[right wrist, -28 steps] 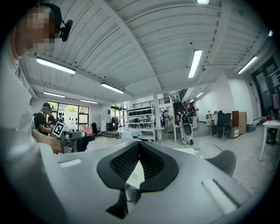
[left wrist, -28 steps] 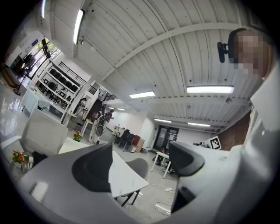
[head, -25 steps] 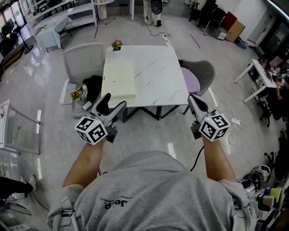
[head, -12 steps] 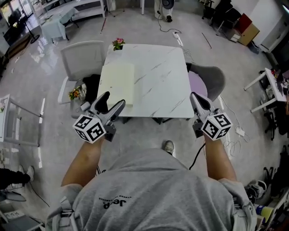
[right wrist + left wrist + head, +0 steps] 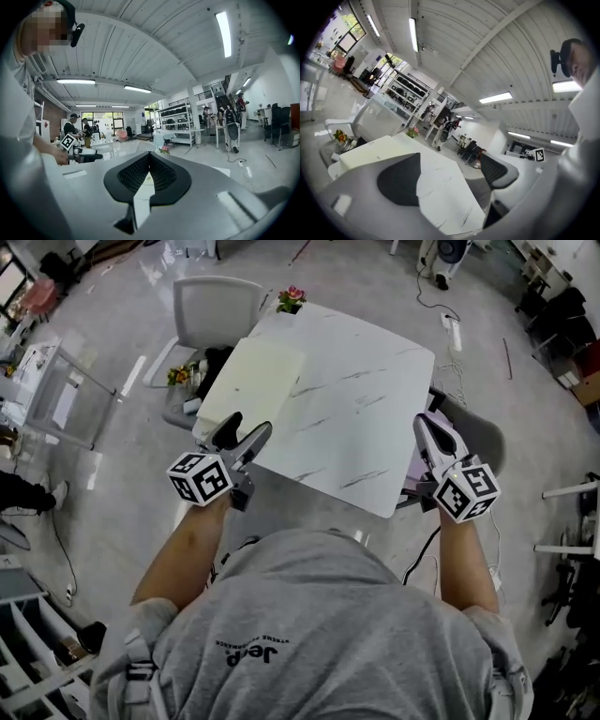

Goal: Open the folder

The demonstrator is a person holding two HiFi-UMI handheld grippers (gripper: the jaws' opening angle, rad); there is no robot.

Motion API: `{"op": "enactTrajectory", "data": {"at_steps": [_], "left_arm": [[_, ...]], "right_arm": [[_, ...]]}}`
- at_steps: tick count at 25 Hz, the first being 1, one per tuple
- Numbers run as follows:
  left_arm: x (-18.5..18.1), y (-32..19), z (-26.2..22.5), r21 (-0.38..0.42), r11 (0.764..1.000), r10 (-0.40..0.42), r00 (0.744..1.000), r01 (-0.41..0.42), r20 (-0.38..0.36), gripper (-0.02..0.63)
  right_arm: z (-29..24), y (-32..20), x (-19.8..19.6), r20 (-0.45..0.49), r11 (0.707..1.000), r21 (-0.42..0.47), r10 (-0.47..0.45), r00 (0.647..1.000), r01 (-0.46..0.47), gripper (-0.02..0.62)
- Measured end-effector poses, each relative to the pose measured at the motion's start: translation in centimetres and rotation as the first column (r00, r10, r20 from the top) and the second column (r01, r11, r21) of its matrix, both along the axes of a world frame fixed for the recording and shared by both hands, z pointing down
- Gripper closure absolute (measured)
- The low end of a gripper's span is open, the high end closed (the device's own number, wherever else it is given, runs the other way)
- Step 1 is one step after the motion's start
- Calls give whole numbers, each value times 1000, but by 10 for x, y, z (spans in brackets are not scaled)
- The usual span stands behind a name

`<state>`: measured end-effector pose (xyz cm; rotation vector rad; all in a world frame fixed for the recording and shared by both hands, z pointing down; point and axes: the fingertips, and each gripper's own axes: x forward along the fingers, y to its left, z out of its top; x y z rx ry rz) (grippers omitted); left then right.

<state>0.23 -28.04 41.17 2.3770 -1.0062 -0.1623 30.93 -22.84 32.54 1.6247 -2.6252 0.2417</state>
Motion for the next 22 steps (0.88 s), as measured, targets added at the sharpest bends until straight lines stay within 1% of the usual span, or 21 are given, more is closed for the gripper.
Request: {"op": "enactTrajectory", "data": {"at_steps": [2, 5, 11, 14, 17, 22], "left_arm": [[-4, 1, 20, -59, 997, -47, 999, 46, -7, 178], [-15, 2, 54, -156, 984, -94, 995, 89, -22, 179], [-29, -10, 120, -316, 944, -135, 986, 98, -95, 179], [-36, -17, 145, -373, 922, -164, 977, 103, -135, 179], [-36, -19, 159, -421, 903, -178, 968, 90, -175, 179], [-37, -29, 177, -468, 880, -198, 958, 81, -206, 179]], "right_arm": [[11, -13, 0, 16, 999, -18, -26, 1000, 26, 592], [28, -31, -13, 7, 997, -53, -63, 998, 63, 591], [60, -53, -45, -1, 991, -113, -71, 997, 71, 592], [78, -52, -64, -14, 986, -140, -89, 996, 86, 591], [92, -52, -75, -18, 982, -164, -103, 995, 98, 591], [105, -53, -81, -18, 977, -188, -109, 994, 104, 591]]}}
